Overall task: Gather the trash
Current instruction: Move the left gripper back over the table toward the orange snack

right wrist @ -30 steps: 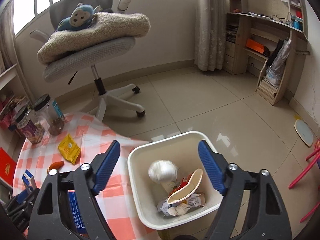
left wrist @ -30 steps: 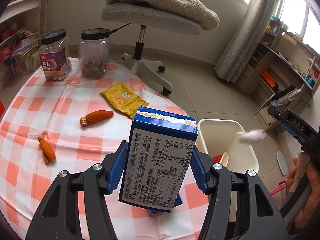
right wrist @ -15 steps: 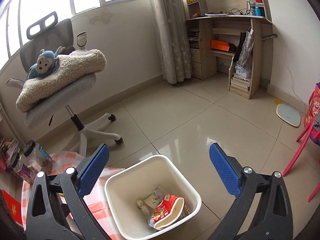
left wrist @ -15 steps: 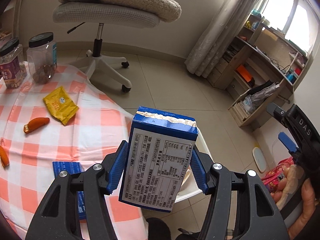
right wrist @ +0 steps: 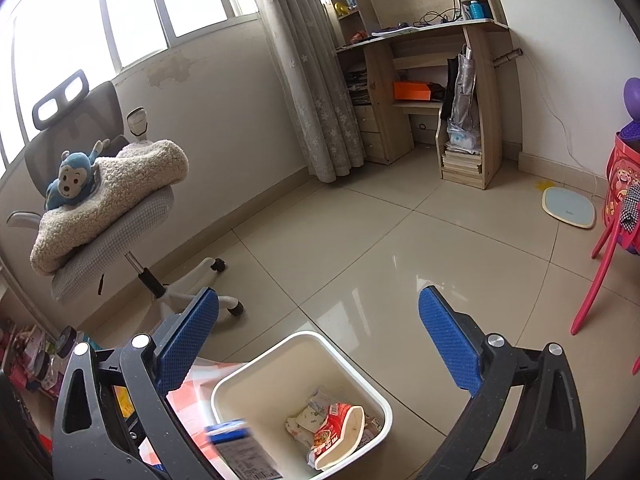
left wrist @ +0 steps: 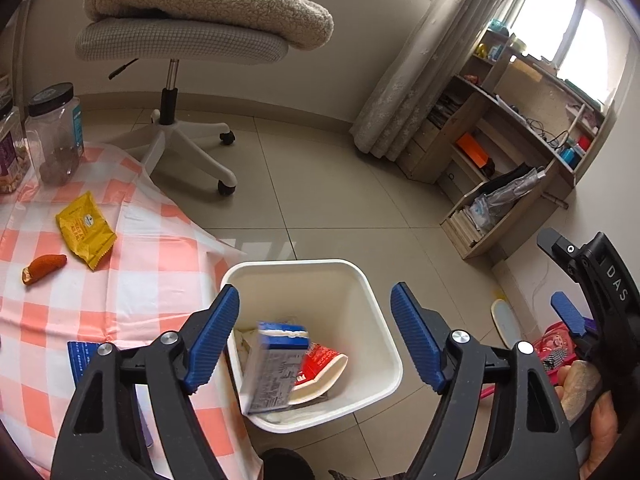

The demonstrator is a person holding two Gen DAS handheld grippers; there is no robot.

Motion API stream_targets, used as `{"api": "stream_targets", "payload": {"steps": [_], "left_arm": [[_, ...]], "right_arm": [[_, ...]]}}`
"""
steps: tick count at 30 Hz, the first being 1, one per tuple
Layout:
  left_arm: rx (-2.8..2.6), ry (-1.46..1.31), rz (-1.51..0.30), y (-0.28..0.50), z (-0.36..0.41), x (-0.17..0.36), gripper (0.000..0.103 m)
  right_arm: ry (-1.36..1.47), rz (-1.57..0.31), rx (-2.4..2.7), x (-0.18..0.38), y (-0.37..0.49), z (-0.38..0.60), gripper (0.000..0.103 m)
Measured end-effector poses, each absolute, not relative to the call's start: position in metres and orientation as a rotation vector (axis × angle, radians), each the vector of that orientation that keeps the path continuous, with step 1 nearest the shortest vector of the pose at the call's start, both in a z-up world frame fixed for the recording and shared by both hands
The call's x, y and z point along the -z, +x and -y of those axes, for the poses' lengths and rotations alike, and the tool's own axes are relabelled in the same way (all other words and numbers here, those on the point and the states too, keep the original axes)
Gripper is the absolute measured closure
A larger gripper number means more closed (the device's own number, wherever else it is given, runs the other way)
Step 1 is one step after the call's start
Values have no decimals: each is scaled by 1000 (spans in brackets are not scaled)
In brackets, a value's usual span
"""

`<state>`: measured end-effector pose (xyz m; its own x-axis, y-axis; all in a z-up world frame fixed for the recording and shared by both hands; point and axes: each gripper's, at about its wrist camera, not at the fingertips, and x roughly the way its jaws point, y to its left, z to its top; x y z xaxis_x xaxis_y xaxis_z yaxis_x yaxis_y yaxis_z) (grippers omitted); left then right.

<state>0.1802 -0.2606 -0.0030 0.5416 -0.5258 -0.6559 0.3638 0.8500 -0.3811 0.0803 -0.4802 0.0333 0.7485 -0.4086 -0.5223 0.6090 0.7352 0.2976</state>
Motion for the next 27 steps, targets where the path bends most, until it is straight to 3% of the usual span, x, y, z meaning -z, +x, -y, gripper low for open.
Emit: {"api": "stream_targets", "payload": {"steps": [11, 27], "left_arm": [[356, -85, -731, 179, 205, -17, 7], [111, -62, -766, 197, 76, 17, 7]], "right_arm": [[306, -471, 538, -35, 102, 427, 7], [44, -603, 307, -8, 157, 299, 7]]}}
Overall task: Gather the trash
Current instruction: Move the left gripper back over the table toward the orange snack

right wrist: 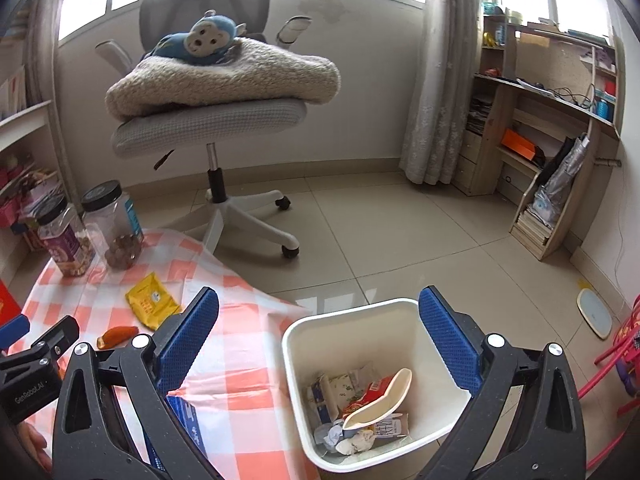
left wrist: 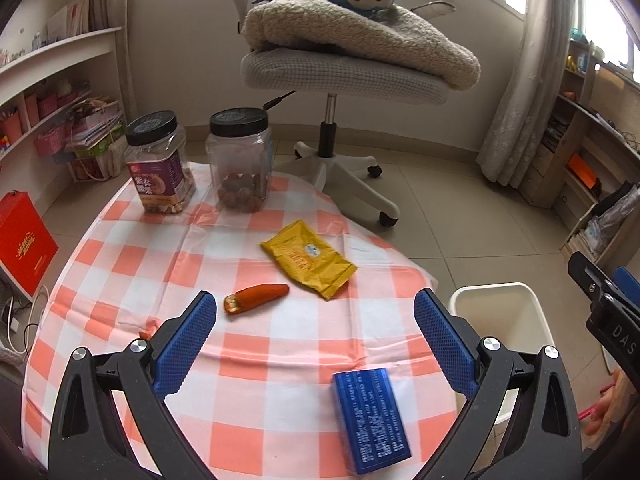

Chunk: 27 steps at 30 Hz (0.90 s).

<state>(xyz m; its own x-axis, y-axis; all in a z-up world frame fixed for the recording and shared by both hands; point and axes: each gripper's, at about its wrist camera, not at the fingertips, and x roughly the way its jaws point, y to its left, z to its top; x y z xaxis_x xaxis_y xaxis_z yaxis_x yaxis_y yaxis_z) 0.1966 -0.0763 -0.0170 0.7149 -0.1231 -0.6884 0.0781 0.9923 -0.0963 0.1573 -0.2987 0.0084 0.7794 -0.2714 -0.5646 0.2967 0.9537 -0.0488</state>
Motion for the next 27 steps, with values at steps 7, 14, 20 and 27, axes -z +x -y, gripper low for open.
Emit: {"api": "stream_targets", "payload": {"steps": [7, 14, 20, 27], "left_arm": [[-37, -102, -872, 205, 13, 60, 7], [-105, -202, -1000, 227, -45, 85, 7], [-52, -495, -1172, 244, -101, 119, 7], [-54, -454, -1259, 249, -96, 147, 7]], "right_arm": [[-31, -664, 227, 9, 175, 252, 7], [-59, -731, 165, 26, 193, 220, 7], [-16, -797, 97, 34, 207, 206, 7], [23, -840, 57, 38, 214, 203, 7]]}}
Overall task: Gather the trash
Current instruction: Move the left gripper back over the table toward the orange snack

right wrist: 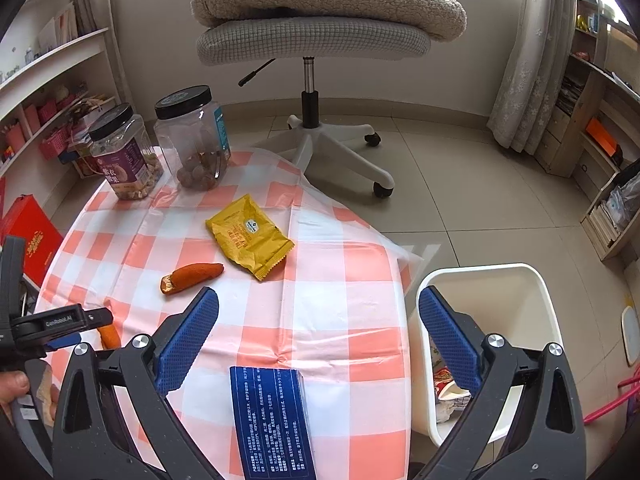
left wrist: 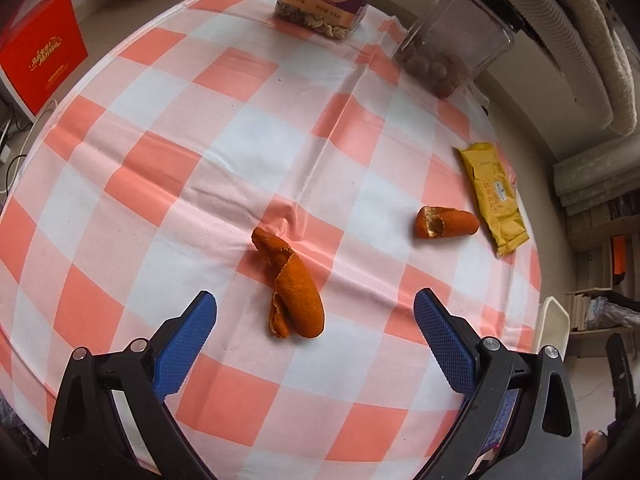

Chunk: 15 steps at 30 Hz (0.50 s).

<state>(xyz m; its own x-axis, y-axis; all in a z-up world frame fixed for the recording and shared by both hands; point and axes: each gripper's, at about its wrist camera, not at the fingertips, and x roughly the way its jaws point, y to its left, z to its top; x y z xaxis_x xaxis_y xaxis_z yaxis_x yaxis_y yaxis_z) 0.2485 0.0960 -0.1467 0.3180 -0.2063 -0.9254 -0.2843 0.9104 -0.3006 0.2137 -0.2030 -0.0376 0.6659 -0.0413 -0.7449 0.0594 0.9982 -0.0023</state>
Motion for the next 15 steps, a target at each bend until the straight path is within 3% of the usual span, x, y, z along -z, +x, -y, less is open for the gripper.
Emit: {"api": "stream_targets", "payload": {"steps": [3, 10, 15], "left_arm": [[-55, -421, -1266, 250, -87, 154, 16], [-53, -332, -1253, 248, -77, 163, 55], [34, -252, -1270, 246, -71, 163, 55]], "right_arm": [[24, -855, 46, 40, 215, 201, 7], [20, -880, 47, 45, 218, 200, 7], [39, -910, 29, 51, 222, 198, 7]]}}
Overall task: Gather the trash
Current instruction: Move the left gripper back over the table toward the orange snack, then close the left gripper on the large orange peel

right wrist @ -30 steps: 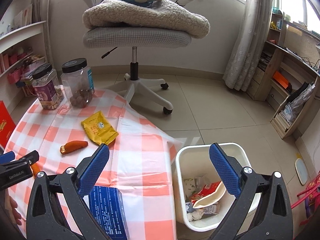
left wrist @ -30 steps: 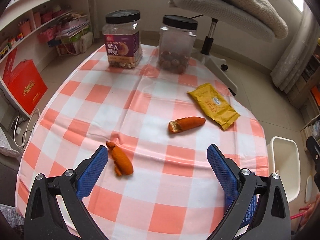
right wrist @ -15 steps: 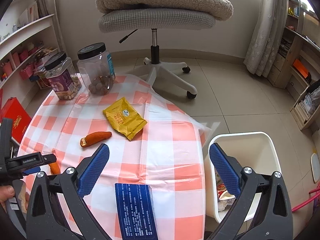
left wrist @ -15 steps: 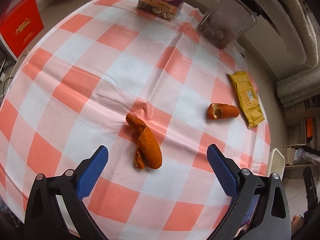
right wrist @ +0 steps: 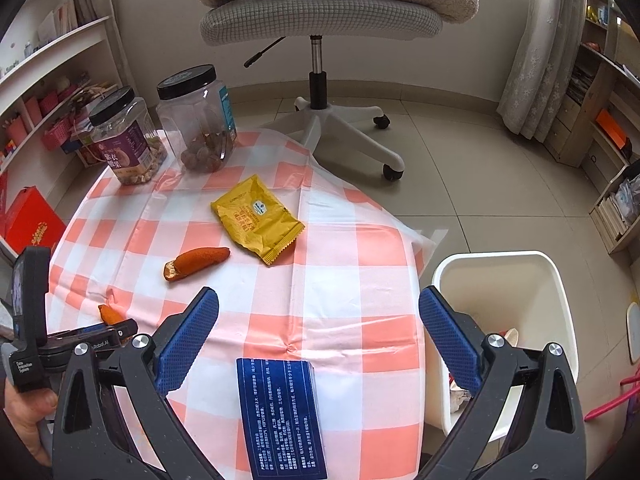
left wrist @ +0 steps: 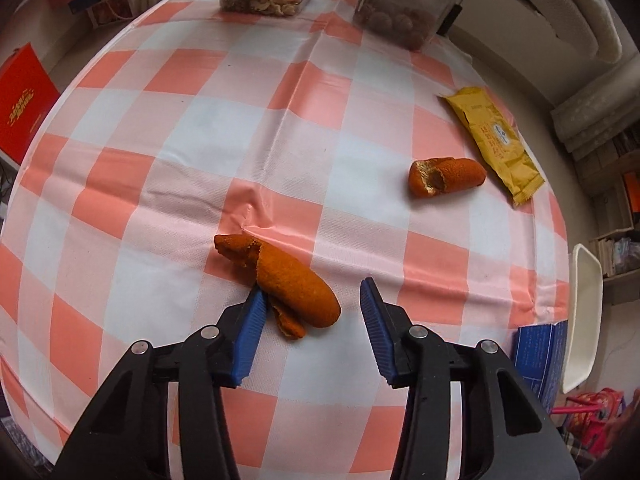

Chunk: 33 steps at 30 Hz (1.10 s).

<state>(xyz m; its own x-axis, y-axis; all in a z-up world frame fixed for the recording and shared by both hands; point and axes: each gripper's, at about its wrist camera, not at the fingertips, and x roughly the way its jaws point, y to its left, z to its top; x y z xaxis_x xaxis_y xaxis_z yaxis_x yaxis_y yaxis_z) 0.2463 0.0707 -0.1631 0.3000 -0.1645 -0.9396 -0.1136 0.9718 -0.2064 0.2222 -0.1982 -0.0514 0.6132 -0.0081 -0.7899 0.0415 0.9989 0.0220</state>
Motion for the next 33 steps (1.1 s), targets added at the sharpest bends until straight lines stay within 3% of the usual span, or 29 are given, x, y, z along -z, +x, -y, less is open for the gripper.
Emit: {"api": "stream_targets", "payload": {"steps": [3, 5, 12, 14, 18, 20, 30, 33], "left_arm": [[65, -237, -1257, 241, -72, 162, 55], [71, -229, -1230, 238, -74, 158, 69], [82, -313, -1176, 235, -93, 146, 72], [63, -320, -1152, 235, -98, 139, 79], [66, -389, -1186, 242, -105, 140, 73], [41, -426, -1207, 243, -107, 145, 40], [-65, -388, -1247, 256, -95, 163, 42], [-63, -284, -1227, 254, -87, 162, 58]], "right_arm": [[41, -920, 20, 54, 224, 195, 7], [42, -922, 16, 55, 226, 193, 7], [74, -934, 29, 59, 235, 197, 7], [115, -950, 21, 61, 237, 200, 7], [142, -954, 9, 61, 237, 201, 7], [124, -951, 11, 61, 237, 198, 7], [115, -957, 2, 60, 237, 201, 7], [124, -955, 3, 59, 238, 204, 7]]}}
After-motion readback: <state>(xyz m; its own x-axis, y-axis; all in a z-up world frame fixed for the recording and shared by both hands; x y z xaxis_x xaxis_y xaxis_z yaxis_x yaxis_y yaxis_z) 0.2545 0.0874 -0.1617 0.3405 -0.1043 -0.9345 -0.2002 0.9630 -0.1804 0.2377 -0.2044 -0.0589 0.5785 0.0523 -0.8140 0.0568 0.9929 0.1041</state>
